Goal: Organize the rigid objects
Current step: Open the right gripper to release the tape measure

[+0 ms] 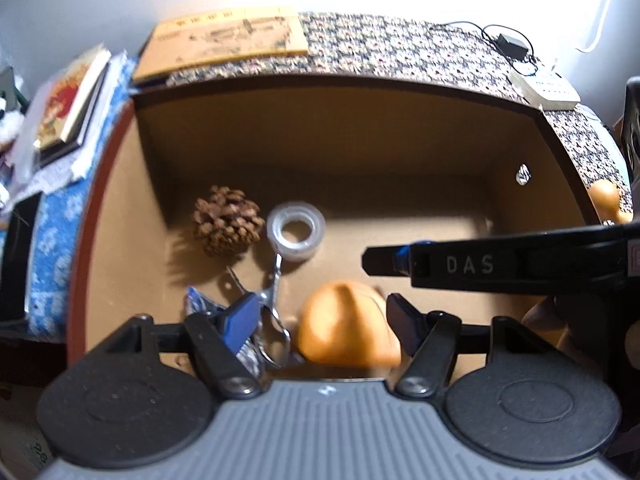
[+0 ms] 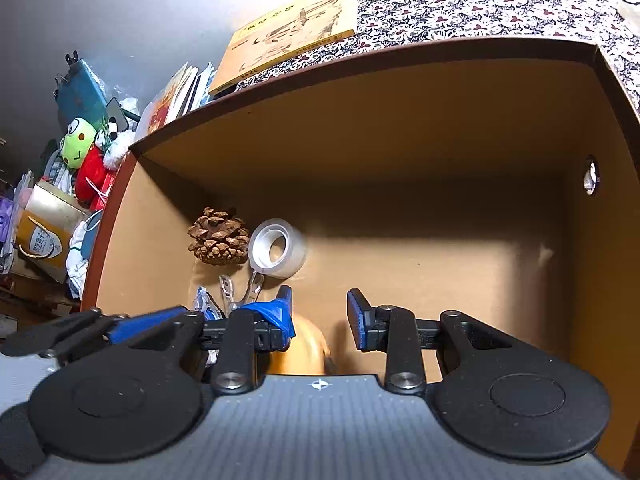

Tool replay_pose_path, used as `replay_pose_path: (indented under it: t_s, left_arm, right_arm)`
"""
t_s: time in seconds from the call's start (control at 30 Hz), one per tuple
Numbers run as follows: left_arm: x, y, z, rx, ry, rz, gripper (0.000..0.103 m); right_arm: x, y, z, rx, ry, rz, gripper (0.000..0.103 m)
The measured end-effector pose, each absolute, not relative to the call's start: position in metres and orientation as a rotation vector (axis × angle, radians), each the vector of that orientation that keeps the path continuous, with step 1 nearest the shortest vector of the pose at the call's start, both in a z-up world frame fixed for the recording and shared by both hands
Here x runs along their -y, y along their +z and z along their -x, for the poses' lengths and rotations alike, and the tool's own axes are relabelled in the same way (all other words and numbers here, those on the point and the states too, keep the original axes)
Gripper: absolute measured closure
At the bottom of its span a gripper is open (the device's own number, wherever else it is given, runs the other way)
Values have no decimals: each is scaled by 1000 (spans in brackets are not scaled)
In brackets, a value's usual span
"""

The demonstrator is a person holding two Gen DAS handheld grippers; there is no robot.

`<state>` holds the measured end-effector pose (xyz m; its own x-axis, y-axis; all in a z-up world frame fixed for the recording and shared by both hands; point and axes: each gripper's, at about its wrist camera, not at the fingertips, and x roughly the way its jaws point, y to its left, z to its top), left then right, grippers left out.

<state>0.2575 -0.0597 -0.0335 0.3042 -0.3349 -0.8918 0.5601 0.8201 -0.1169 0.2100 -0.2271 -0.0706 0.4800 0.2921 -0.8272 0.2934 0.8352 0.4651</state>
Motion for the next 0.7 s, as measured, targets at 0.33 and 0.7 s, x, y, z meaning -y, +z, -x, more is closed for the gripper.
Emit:
replay_pose_path:
  t_s: [0.33, 0.7]
  left_arm:
    - [57, -31, -259, -1081, -529, -261, 33]
    - [59, -23, -258, -1003, -411, -320, 31]
  right_arm:
    - [226, -60, -206, -1043, -63, -564, 89]
    - [220, -35, -199, -968, -122, -527, 89]
